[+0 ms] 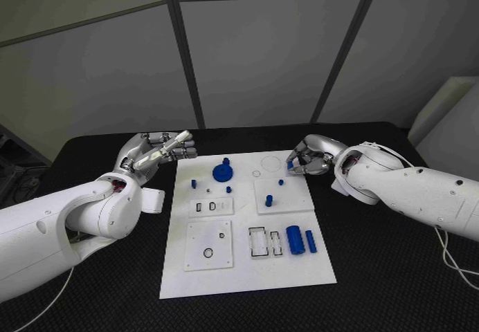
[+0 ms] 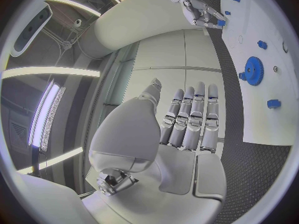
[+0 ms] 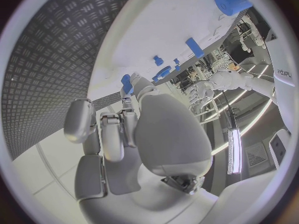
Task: Assemble the parts on the task board
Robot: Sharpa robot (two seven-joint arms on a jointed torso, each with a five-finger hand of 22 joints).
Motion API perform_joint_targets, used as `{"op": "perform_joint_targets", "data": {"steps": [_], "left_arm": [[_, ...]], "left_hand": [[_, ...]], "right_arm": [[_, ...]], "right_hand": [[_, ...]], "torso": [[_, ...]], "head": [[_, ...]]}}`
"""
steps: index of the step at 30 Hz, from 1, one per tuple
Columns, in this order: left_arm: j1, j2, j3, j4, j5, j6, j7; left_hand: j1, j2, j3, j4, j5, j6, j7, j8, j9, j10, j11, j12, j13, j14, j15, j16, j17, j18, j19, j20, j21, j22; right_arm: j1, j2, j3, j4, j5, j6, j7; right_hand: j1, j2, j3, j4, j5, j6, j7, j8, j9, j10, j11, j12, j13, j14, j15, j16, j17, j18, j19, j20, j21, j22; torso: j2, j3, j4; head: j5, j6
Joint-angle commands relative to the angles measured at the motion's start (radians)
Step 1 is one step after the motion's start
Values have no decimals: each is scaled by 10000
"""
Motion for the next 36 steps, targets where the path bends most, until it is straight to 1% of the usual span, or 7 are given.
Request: {"op": "perform_joint_targets", "data": {"steps": [1, 7, 12, 16, 23, 28, 36], "left_arm": [[14, -5, 10, 26, -63, 83, 37], [16, -15, 10, 50, -63, 81, 25], [16, 52, 10, 19, -63, 101, 12], [17, 129, 10, -30, -62, 118, 0], [18, 191, 10, -70, -62, 127, -11], [18, 203, 10, -79, -62, 122, -29], [18, 212, 10, -92, -62, 121, -41]], "left_hand": [[-1, 124, 8, -44, -60, 18, 27, -35, -7, 50, 41, -24, -7, 48, 34, -66, 1, -81, -34, -3, 51, -16], [-1, 124, 8, -44, -60, 18, 27, -35, -7, 50, 41, -24, -7, 48, 34, -66, 1, -81, -34, -3, 51, -16], [0, 133, 12, -49, -60, 20, 28, -37, -7, 53, 42, -28, -7, 53, 34, -70, 2, -80, -34, -3, 53, -17], [0, 133, 12, -49, -60, 20, 28, -37, -7, 53, 42, -28, -7, 53, 34, -70, 2, -80, -34, -3, 53, -17], [-2, 136, 13, -50, -61, 23, 26, -36, -6, 57, 41, -29, -6, 56, 34, -71, 2, -80, -33, -3, 54, -17], [-4, 137, 13, -50, -61, 24, 26, -36, -6, 59, 40, -29, -6, 57, 33, -71, 3, -80, -33, -4, 55, -17], [-4, 137, 13, -50, -61, 24, 26, -36, -6, 59, 40, -29, -6, 57, 33, -71, 3, -80, -33, -4, 55, -17]], "right_arm": [[18, -53, 8, 511, -130, -690, -319], [28, 85, 15, 1719, -197, -938, -1104], [30, 746, 20, 2212, -404, -903, -1620], [27, 1281, 19, 2302, -680, -773, -2041], [-18, 1937, -11, 2248, -1049, -443, -2712], [-140, 2229, -288, 2219, -1445, -346, -3042], [-356, 2582, -403, 2143, -1806, -296, -3241]], "right_hand": [[-18, 111, 70, -15, 20, 64, -11, 61, 17, -27, -80, -38, 1028, 1046, -70, 38, 2510, -101, 75, -20, 35, 14], [-36, 143, 105, -9, 21, 76, -14, 64, 14, -61, -81, -86, 982, 1049, -71, 43, 2522, -125, 145, -22, 95, 136], [-37, 160, 136, -16, 45, 88, -22, 69, 13, -62, -86, -89, 981, 1050, -74, 46, 2530, -138, 186, -25, 129, 205], [-37, 157, 146, -23, 61, 89, -23, 68, 12, -76, -88, -108, 963, 1049, -75, 44, 2524, -152, 226, -26, 164, 275], [-16, 139, 188, -68, 105, 109, -31, 78, 11, -93, -95, -132, 944, 1054, -82, 52, 2547, -174, 294, -32, 221, 389], [-49, 97, 197, -88, 124, 168, -45, 112, 19, -78, -106, -115, 965, 1063, -90, 67, 2585, -185, 332, -39, 251, 447], [-113, 64, 197, -81, 164, 192, -52, 126, 19, -67, -113, -104, 978, 1061, -97, 64, 2578, -184, 336, -45, 252, 446]], "torso": [[-15, -16, 3], [-15, -24, 32], [-15, -26, 79], [-20, -46, 118], [-14, -43, 104], [-26, -33, 85], [-12, -30, 96]], "head": [[-2, 9], [50, -10], [115, -22], [172, -44], [298, -92], [380, -134], [477, -172]]}}
